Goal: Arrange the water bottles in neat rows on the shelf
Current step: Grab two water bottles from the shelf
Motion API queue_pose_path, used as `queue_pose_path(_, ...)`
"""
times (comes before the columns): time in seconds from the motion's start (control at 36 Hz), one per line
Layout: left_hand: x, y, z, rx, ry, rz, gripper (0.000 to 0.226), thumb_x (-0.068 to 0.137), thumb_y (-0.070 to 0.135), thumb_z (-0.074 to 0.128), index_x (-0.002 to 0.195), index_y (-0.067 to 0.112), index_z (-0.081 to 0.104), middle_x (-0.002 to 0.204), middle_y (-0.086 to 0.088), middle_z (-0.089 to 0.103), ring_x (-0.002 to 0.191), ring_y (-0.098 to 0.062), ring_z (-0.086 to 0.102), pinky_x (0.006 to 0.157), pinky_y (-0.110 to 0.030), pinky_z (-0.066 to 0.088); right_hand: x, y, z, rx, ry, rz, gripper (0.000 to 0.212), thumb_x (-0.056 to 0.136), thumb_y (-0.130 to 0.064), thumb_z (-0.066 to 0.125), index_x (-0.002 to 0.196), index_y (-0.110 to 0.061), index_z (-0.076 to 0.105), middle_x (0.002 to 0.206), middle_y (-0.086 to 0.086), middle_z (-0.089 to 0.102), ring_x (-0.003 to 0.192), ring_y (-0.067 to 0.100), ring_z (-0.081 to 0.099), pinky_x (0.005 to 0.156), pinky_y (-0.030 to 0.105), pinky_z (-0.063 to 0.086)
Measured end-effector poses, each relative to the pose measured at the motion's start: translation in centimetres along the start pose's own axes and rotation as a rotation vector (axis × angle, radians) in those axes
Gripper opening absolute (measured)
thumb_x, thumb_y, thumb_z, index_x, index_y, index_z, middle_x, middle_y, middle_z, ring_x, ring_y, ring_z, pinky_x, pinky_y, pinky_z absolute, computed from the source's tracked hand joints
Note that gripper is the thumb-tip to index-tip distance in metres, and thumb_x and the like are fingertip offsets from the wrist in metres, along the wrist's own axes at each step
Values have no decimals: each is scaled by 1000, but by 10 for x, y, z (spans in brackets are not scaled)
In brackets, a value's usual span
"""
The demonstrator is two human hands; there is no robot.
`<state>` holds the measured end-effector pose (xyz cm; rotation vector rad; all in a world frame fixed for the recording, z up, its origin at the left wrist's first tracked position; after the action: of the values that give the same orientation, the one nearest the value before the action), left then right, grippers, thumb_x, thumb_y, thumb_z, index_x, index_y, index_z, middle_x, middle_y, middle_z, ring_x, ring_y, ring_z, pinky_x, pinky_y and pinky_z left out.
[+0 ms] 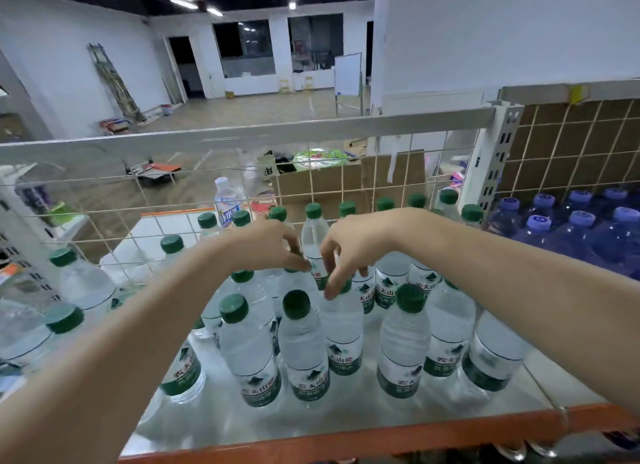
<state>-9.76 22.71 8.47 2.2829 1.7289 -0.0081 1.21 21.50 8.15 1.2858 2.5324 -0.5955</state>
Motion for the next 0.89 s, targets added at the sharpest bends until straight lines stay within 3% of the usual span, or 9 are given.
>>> queue_pose_path(0.17,7,10,17,93,42,80,22,85,36,67,87,20,52,73,11,45,68,-9,45,53,-20,29,7,1,12,44,-1,24,38,83,-31,74,101,-1,62,65,2,66,53,13,62,50,21,48)
queue_pose_path(0.44,22,1,13,39,78,82,21,85,36,67,85,21,52,72,12,48,65,-9,45,53,-22,33,17,6,-3,-37,47,-11,34,82,-29,72,101,-2,64,69,6,67,56,13,61,47,19,45)
queue_pose_path(0.53,27,1,9,7,118,84,23,85,35,68,93,16,58,81,5,57,75,-18,54,63,-27,42,21,7,-13,-52,82,-21,32,82,-28,72,103,-5,64,75,5,66,60,13,61,48,19,45)
queue_pose_path(0.61,32,-1,6,5,147,61,24,85,37,67,90,18,54,87,2,57,79,-20,54,69,-30,45,25,10,-19,-45,88,-25,29,81,-25,73,102,-8,65,87,8,67,62,12,61,48,19,46)
queue_pose_path(0.81,42,-4,9,130,120,2,32,83,45,65,99,19,57,97,1,63,86,-21,59,62,-29,41,35,19,-13,-7,38,-5,24,81,-20,74,98,-8,62,79,5,64,62,13,61,47,17,46)
queue_pose_path(0.89,46,-3,11,101,64,16,36,80,43,69,102,16,60,98,-2,64,86,-21,60,70,-33,50,36,20,-13,-19,14,2,26,81,-22,75,99,-8,63,79,4,65,62,13,62,47,17,47)
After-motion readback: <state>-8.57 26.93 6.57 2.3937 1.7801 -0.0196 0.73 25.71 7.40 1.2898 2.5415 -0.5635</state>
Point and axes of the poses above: each hand's wrist, its own x-axis towards the middle knuckle, its own z-axis out of the palm, y = z × x, the point moved 8 cm from there along x, towards the middle knuckle
